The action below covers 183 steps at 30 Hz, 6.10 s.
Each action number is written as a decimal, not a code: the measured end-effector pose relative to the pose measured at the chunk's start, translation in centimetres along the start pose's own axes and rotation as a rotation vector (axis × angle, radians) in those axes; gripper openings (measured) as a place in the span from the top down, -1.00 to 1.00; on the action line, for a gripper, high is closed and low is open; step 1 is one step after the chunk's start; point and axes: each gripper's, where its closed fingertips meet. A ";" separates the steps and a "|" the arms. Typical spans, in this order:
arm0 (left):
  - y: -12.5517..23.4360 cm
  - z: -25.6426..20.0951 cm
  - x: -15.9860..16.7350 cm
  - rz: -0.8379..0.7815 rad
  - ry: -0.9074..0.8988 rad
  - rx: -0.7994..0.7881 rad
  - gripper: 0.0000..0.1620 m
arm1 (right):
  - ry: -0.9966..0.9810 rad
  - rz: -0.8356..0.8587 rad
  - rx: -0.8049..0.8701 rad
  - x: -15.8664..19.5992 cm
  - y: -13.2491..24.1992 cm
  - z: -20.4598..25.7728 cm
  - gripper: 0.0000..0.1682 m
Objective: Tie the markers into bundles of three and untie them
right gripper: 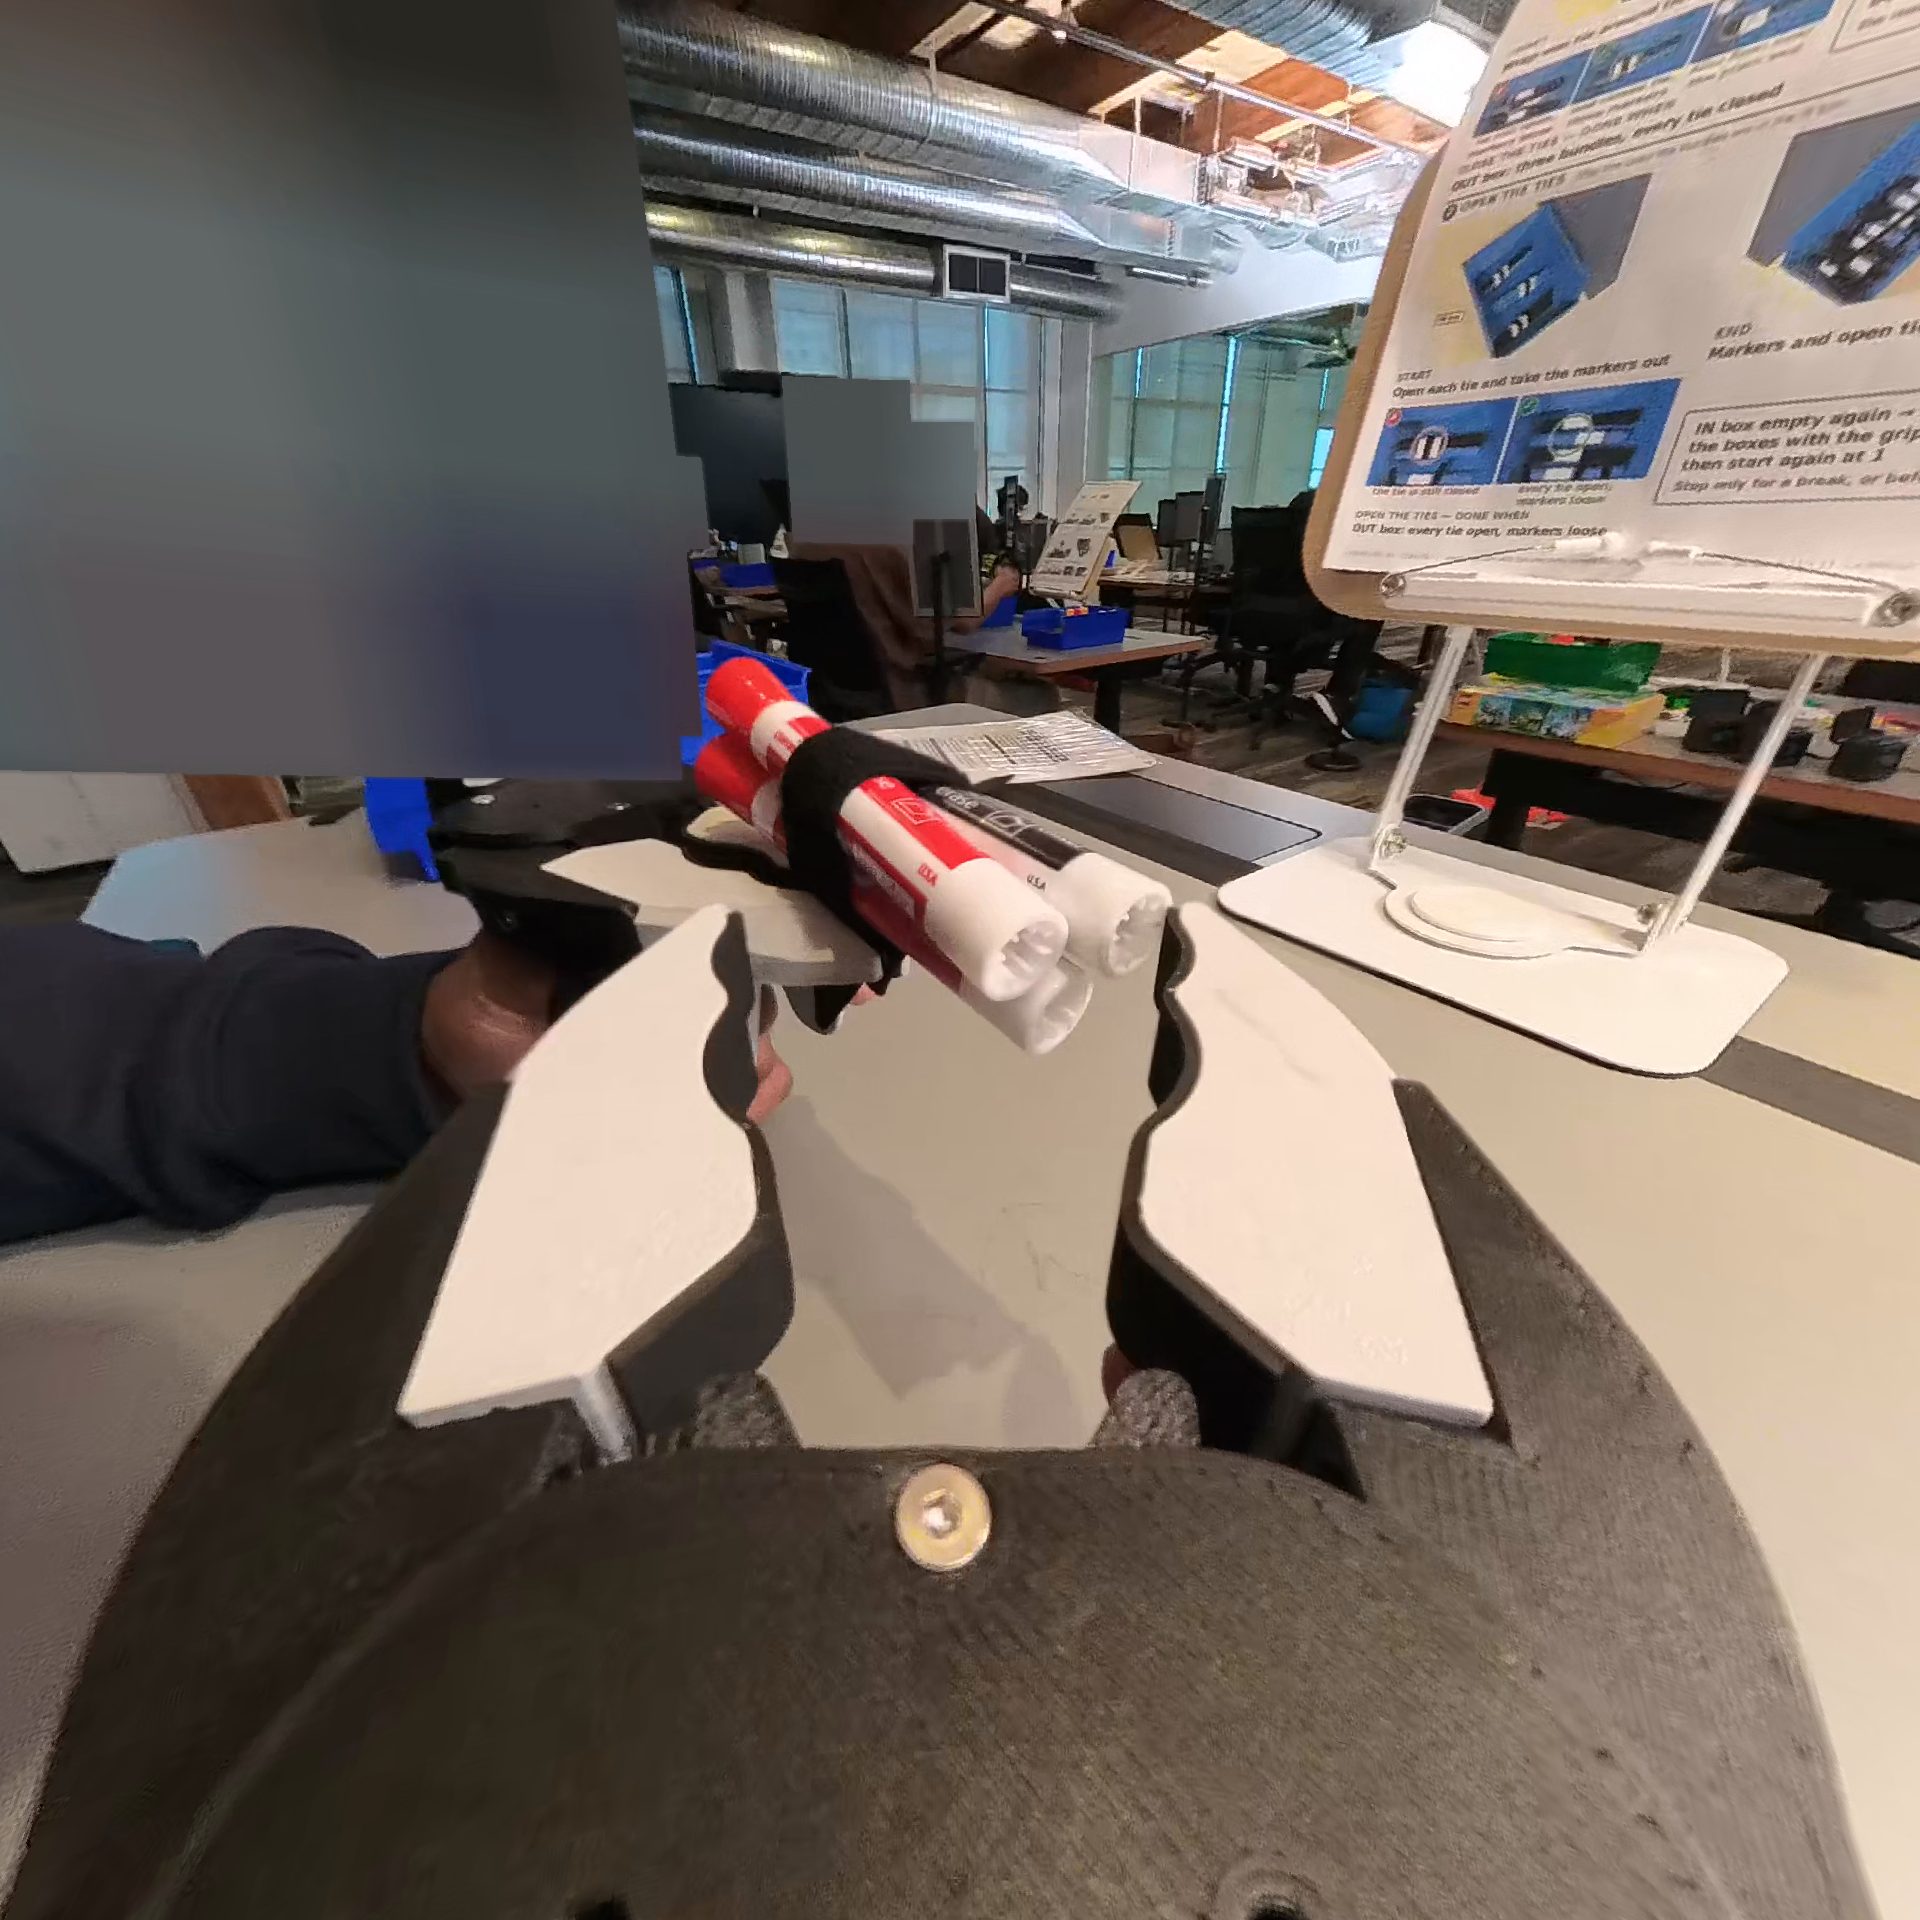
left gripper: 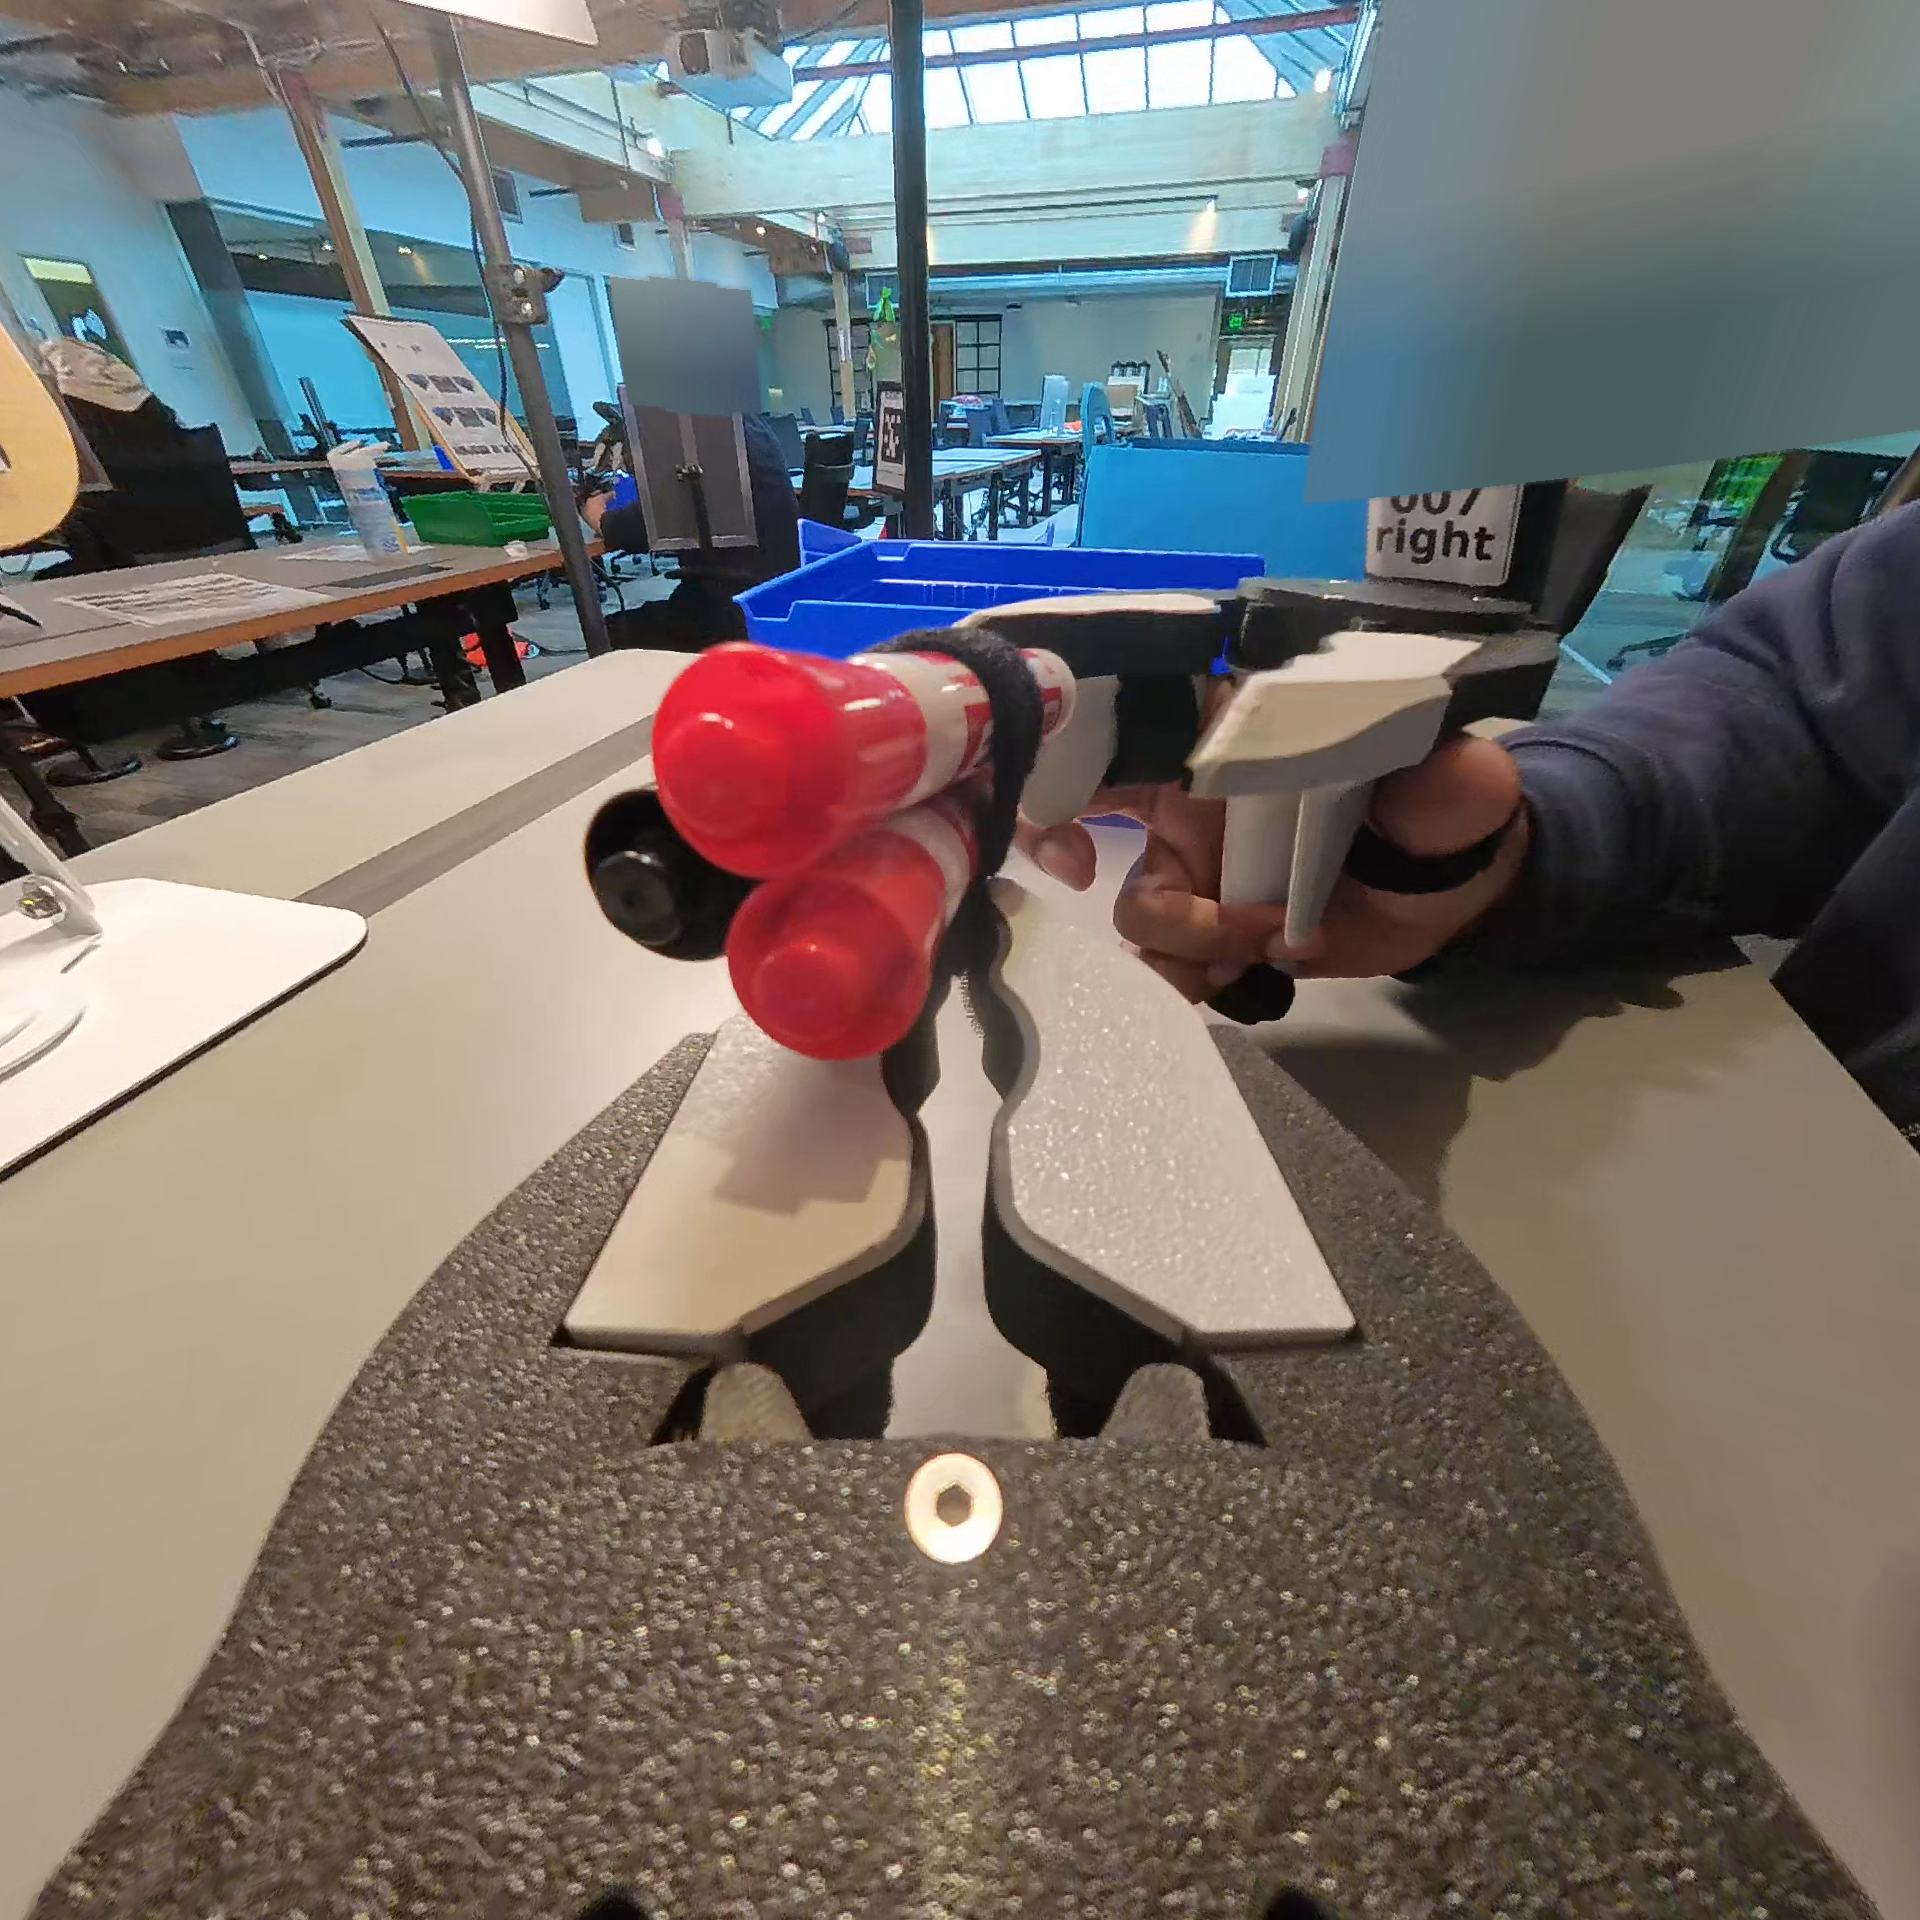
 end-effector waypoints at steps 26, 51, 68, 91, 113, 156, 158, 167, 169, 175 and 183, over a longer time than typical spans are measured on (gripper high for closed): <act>0.8 0.8 -1.0 -0.110 0.304 0.109 0.96 | -0.139 0.025 -0.068 0.6 -0.2 -0.3 0.11; -0.8 -2.8 4.8 0.440 -0.623 0.035 0.95 | 0.382 0.371 -0.353 4.1 1.1 3.6 0.26; -0.7 -1.0 4.1 0.439 -0.906 -0.148 0.88 | 0.888 0.249 -0.146 5.4 0.3 2.4 0.47; -1.1 -0.7 3.5 0.406 -1.249 -0.281 0.92 | 1.126 0.126 -0.051 4.7 0.4 3.5 0.48; -1.0 -0.6 2.0 0.343 -1.389 -0.392 0.93 | 1.149 0.165 -0.030 4.6 0.6 3.0 0.46; -1.9 -0.4 -0.5 -0.050 1.094 0.095 0.74 | 1.870 -0.016 0.398 2.7 -1.1 2.9 0.46; -1.7 0.1 -0.5 -0.073 1.100 0.072 0.74 | 1.866 -0.014 0.404 2.5 -1.2 2.9 0.45; -2.0 -0.7 -0.3 -0.064 1.065 0.102 0.89 | 1.870 -0.008 0.394 2.9 -0.9 2.6 0.46; -2.0 -0.8 -0.2 -0.069 1.061 0.110 0.91 | 1.872 -0.012 0.395 3.0 -0.7 2.5 0.45; -2.0 -1.1 0.3 -0.020 0.930 0.099 0.95 | 1.837 0.048 0.359 3.9 -0.6 1.7 0.44; -1.2 0.0 1.0 0.059 0.682 0.024 0.95 | 1.654 0.145 0.240 4.6 0.1 1.2 0.37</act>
Point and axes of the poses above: each gripper's, where its closed fingertips meet, y back along the fingers, x out of its underside, z = x × y across the jaws, and after that the axes turned 2 degrees about z, right-handed
